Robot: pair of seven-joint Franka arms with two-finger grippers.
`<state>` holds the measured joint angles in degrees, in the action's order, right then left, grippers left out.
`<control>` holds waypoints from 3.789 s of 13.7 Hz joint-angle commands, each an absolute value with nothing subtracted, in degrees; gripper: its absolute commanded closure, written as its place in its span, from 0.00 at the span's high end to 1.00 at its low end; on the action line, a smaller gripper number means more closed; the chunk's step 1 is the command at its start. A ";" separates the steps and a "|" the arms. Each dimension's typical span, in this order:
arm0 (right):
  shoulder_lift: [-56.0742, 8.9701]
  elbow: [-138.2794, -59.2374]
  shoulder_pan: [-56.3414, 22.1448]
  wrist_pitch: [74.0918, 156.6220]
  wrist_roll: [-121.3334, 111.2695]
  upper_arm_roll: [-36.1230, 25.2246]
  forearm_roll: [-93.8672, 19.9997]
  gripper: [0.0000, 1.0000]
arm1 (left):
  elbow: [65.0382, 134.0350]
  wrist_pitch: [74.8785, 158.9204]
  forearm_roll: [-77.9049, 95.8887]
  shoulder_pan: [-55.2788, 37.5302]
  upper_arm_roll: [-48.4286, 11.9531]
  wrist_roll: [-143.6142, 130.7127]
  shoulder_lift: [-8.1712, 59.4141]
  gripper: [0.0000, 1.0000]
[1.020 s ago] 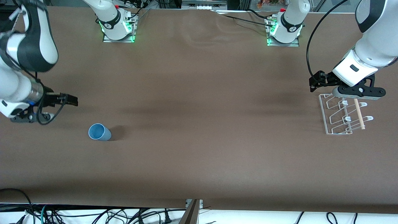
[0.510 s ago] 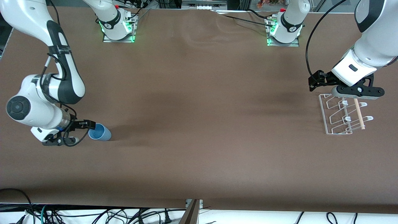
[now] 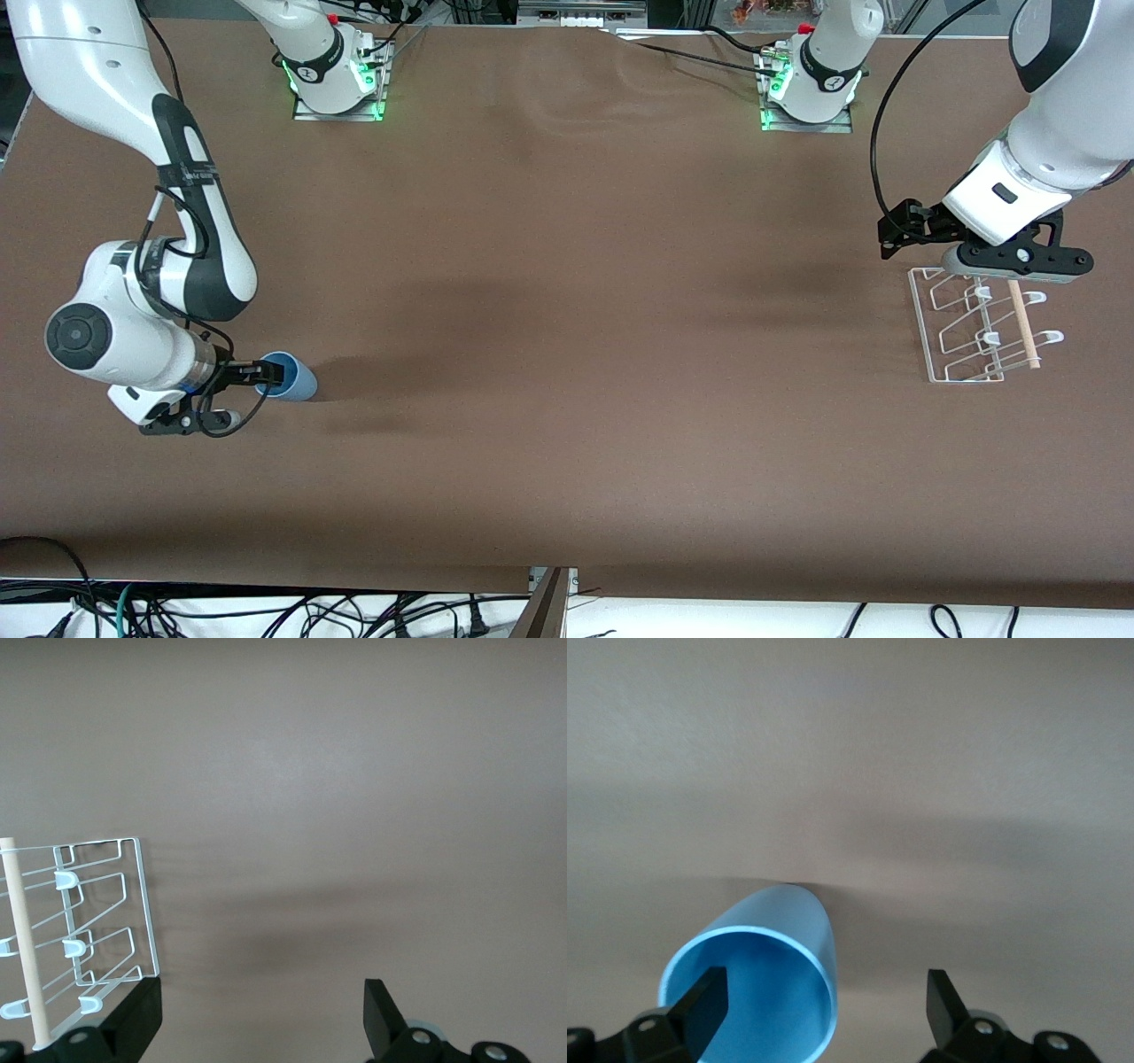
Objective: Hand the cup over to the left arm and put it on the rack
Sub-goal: 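Grasp the blue cup with the right gripper and lift it, then carry the cup toward the left gripper while the left gripper approaches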
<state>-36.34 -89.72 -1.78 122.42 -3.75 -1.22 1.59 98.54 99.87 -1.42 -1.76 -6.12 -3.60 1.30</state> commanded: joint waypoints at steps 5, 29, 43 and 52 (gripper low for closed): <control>-39.63 -88.68 -1.58 121.29 -4.49 -1.05 1.41 0.51 | 97.29 98.44 -0.53 -1.85 -6.15 -3.60 1.49 1.00; -37.88 -73.39 -12.56 111.25 46.82 14.32 -31.26 0.00 | 97.29 97.73 3.43 -3.25 -12.48 6.02 7.37 1.00; -39.46 -71.72 -27.86 134.47 63.63 19.60 -37.35 0.00 | 100.19 107.47 33.38 -2.29 -12.31 68.58 13.27 1.00; -39.64 -70.93 -28.65 134.47 63.81 19.60 -37.27 0.00 | 101.16 119.79 38.39 -3.16 -14.41 82.44 14.06 1.00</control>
<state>-39.25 -72.12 -28.12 134.26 63.19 19.70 -36.26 100.60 118.06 35.21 -3.12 -13.75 80.55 14.60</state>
